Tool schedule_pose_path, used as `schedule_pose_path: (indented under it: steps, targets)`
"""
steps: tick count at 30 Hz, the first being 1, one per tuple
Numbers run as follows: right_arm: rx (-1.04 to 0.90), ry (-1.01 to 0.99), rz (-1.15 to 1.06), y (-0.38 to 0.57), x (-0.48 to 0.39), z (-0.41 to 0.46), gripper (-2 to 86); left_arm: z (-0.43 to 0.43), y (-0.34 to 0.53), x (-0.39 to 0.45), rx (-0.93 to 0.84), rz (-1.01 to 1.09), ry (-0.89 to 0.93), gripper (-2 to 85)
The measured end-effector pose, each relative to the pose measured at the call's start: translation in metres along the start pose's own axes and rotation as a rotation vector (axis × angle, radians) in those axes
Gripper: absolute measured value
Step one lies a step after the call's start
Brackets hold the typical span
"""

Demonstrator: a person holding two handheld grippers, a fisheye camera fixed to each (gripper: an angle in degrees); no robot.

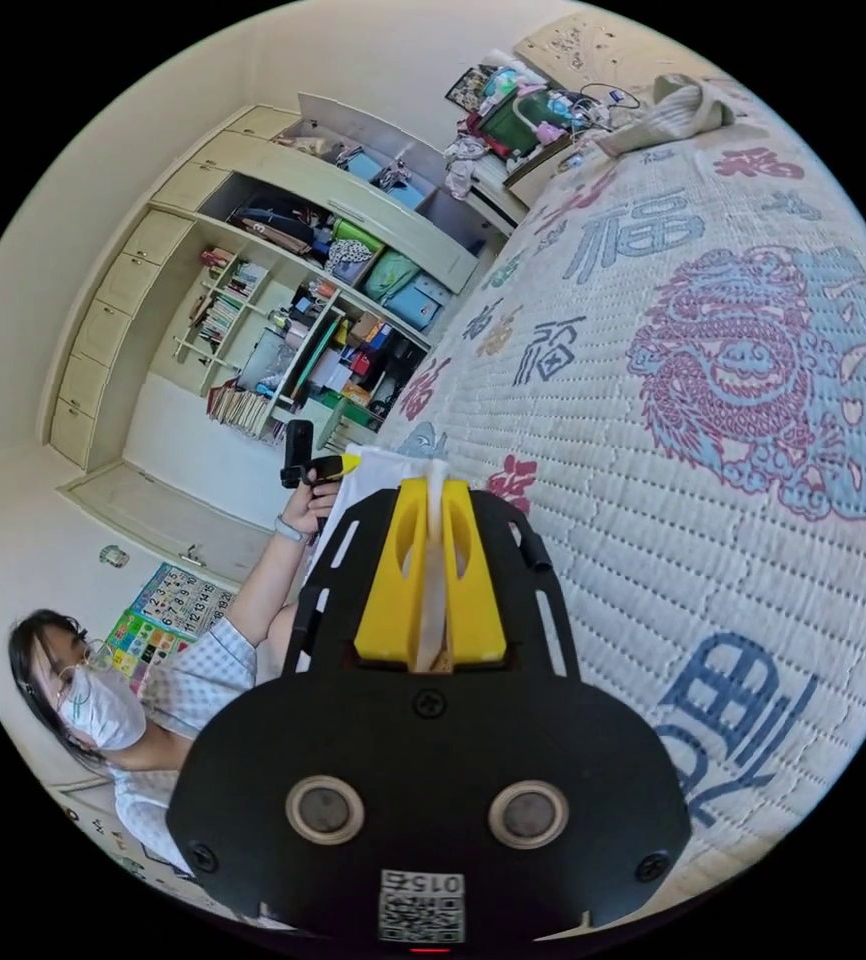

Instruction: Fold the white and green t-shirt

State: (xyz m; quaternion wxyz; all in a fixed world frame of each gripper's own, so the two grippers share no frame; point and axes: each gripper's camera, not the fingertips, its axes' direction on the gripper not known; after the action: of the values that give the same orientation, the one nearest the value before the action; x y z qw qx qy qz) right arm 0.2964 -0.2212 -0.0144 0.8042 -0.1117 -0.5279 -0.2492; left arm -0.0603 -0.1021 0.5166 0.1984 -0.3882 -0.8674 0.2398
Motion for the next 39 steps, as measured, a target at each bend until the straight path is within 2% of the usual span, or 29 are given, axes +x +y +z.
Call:
schedule_pose_path:
  steps: [4, 9, 15, 17, 23, 28, 33, 37, 39]
  targets:
    - [0.032, -0.003, -0.139, 0.022, -0.047, -0.018, 0.8, -0.020, 0.024, 0.053, 0.070, 0.226, -0.058, 1.4]
    - [0.002, 0.021, -0.325, 0.063, -0.105, -0.030, 0.7, -0.040, 0.072, 0.109, 0.122, 0.448, -0.001, 1.3]
    - [-0.171, 0.118, -0.553, 0.135, -0.162, -0.015, 0.5, -0.039, 0.152, 0.170, -0.016, 0.770, -0.042, 1.4]
    - [-0.263, 0.177, -0.663, 0.165, -0.180, 0.000, 0.5, -0.028, 0.188, 0.186, -0.117, 0.872, -0.054, 1.3]
    - [-0.477, 0.268, -0.717, 0.215, -0.194, 0.047, 0.3, 0.022, 0.258, 0.205, -0.379, 0.996, -0.175, 1.1]
    - [-0.502, 0.298, -0.752, 0.231, -0.213, 0.057, 0.2, 0.034, 0.280, 0.217, -0.388, 1.036, -0.186, 1.0]
    - [-0.494, 0.296, -0.790, 0.256, -0.225, 0.057, 0.8, 0.035, 0.296, 0.236, -0.386, 1.105, -0.118, 0.8]
    - [-0.650, 0.323, -0.693, 0.262, -0.212, 0.084, 3.8, 0.074, 0.311, 0.233, -0.587, 1.124, -0.279, 0.5]
    - [-0.660, 0.302, -0.672, 0.263, -0.214, 0.080, 4.4, 0.084, 0.310, 0.227, -0.634, 1.081, -0.257, 0.3]
